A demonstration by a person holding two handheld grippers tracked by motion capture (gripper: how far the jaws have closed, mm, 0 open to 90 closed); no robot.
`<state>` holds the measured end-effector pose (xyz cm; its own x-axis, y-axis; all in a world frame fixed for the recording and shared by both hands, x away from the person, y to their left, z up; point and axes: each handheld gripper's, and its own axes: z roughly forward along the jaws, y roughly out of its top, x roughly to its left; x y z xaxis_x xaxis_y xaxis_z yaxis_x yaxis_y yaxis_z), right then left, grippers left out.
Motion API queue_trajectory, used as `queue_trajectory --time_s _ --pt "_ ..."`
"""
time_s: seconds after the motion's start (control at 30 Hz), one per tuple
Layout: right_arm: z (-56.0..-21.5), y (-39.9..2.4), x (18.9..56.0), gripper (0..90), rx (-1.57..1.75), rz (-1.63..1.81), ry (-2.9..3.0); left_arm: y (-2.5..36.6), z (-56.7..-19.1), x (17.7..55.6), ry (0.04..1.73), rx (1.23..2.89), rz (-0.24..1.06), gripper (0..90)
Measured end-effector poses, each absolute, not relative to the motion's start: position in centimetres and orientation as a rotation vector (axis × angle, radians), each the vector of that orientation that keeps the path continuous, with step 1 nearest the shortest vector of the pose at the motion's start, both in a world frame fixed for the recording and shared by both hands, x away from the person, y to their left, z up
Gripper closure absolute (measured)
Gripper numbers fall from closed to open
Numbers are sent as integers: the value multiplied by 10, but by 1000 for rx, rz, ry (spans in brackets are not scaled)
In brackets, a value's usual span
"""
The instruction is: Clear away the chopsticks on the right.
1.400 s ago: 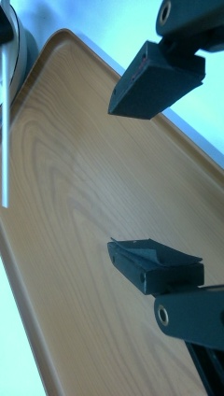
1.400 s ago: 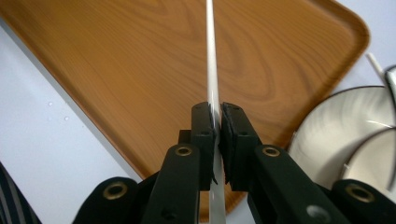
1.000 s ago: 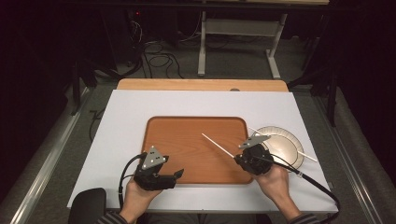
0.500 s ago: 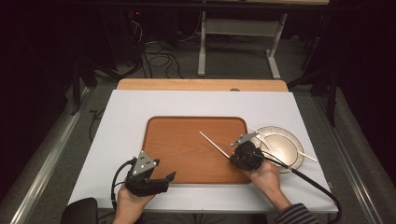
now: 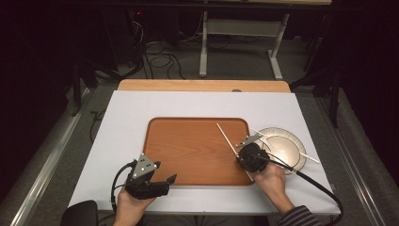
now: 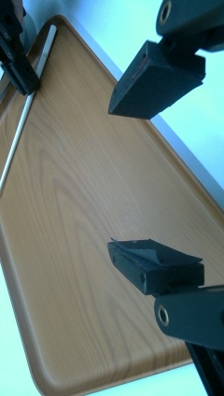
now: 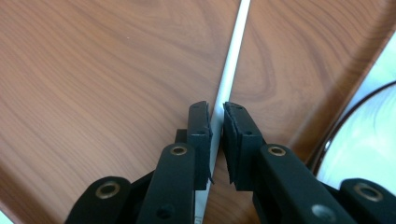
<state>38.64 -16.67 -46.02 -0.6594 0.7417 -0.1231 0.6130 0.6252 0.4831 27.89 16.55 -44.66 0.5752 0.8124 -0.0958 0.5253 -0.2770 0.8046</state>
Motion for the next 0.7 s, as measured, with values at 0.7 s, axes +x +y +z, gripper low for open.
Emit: queue_trajectory --time_s 0.7 --pt "-460 -168 386 748 1119 576 2511 163 -448 279 1067 1966 415 291"
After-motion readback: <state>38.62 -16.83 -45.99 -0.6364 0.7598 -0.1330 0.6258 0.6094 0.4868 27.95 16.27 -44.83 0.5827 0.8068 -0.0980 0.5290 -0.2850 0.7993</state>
